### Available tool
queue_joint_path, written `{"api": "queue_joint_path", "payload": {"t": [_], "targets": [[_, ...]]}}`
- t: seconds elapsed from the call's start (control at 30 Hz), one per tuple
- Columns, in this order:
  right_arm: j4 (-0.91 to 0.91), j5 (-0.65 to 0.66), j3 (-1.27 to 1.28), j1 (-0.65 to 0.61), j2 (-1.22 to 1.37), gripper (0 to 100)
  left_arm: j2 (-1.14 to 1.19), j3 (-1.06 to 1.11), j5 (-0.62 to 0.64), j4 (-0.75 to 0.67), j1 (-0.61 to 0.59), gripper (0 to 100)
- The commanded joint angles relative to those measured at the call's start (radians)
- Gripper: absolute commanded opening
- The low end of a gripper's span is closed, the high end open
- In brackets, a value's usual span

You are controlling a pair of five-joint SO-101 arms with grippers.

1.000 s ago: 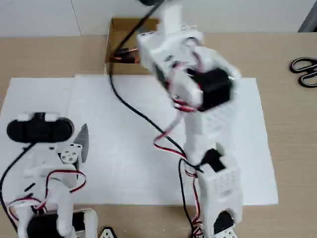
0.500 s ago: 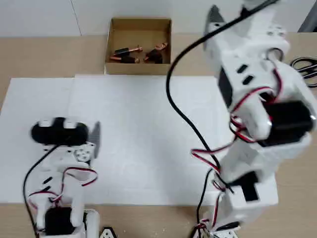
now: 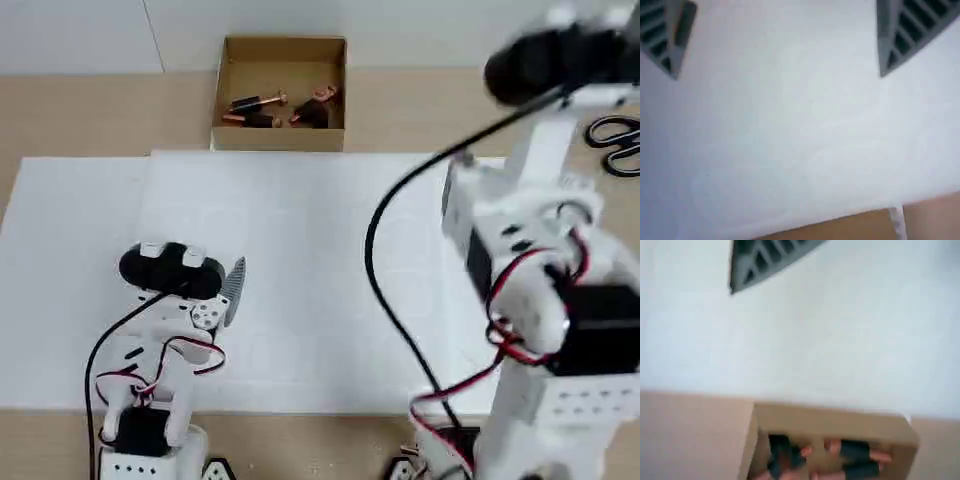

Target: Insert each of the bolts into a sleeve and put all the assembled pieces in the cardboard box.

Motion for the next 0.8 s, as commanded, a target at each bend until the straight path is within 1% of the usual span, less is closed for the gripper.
{"api": "queue_joint_path", "payload": {"t": [0.0, 0.3, 0.43, 0.6, 0.77], "targets": [[-0.108, 0.005, 0.279, 0.008, -0.15, 19.1, -0.015, 0.022, -0.002, -0.032, 0.005, 24], [-0.539, 0.008, 1.007, 0.008, -0.513, 19.1, -0.012, 0.053, -0.002, -0.015, 0.005, 24], [-0.704, 0.009, 1.287, 0.007, -0.673, 19.1, -0.011, 0.053, -0.002, 0.035, 0.009, 24], [-0.828, 0.009, 1.556, 0.007, -0.854, 19.1, -0.012, 0.053, -0.002, 0.071, 0.006, 24], [-0.874, 0.009, 1.814, 0.008, -1.012, 19.1, -0.012, 0.053, -0.002, 0.121, 0.009, 24]]}}
